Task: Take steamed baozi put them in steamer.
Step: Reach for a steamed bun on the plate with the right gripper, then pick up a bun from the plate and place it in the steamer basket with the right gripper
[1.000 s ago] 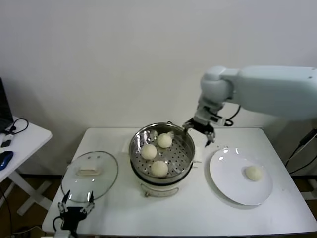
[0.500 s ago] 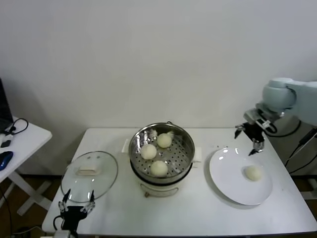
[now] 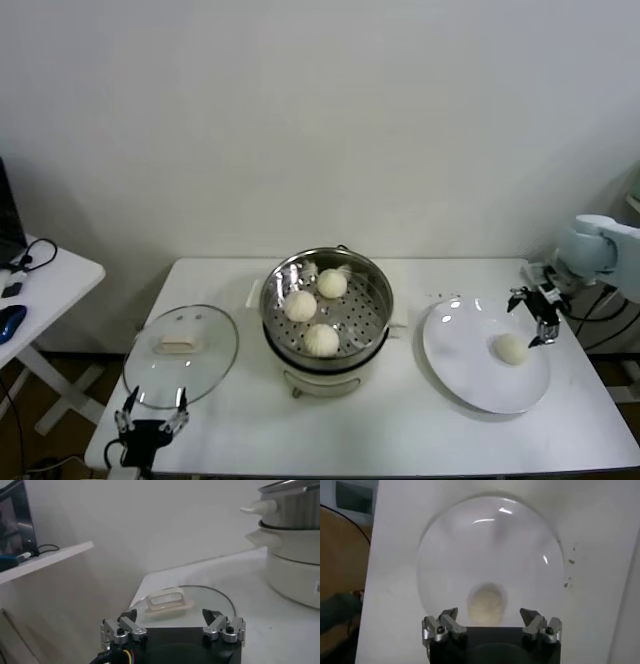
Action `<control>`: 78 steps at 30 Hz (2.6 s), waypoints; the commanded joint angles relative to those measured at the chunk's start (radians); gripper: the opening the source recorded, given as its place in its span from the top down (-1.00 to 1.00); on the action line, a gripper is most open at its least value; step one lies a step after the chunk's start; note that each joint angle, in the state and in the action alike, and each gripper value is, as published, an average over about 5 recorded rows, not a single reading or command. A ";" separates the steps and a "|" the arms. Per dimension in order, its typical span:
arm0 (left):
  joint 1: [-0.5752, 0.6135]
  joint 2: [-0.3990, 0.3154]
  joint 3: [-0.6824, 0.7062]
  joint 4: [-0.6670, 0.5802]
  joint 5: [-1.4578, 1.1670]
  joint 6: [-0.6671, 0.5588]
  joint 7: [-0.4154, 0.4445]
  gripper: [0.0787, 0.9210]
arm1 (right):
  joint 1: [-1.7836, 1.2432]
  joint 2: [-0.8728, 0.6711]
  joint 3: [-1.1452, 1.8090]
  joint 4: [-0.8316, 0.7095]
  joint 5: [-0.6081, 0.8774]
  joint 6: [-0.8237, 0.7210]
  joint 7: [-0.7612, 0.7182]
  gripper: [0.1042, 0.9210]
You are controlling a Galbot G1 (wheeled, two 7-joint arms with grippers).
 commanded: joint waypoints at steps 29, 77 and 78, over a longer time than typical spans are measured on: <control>0.011 -0.009 -0.003 0.004 0.017 0.002 -0.001 -0.77 | -0.504 0.078 0.503 -0.232 -0.253 0.021 0.039 -0.76; 0.003 0.003 0.010 0.003 0.031 -0.001 -0.001 -0.77 | 0.657 0.366 -0.236 0.287 0.578 -0.128 -0.004 -0.36; 0.001 0.004 0.010 0.003 0.030 -0.001 -0.001 -0.77 | 0.647 0.377 -0.222 0.294 0.586 -0.138 0.003 -0.36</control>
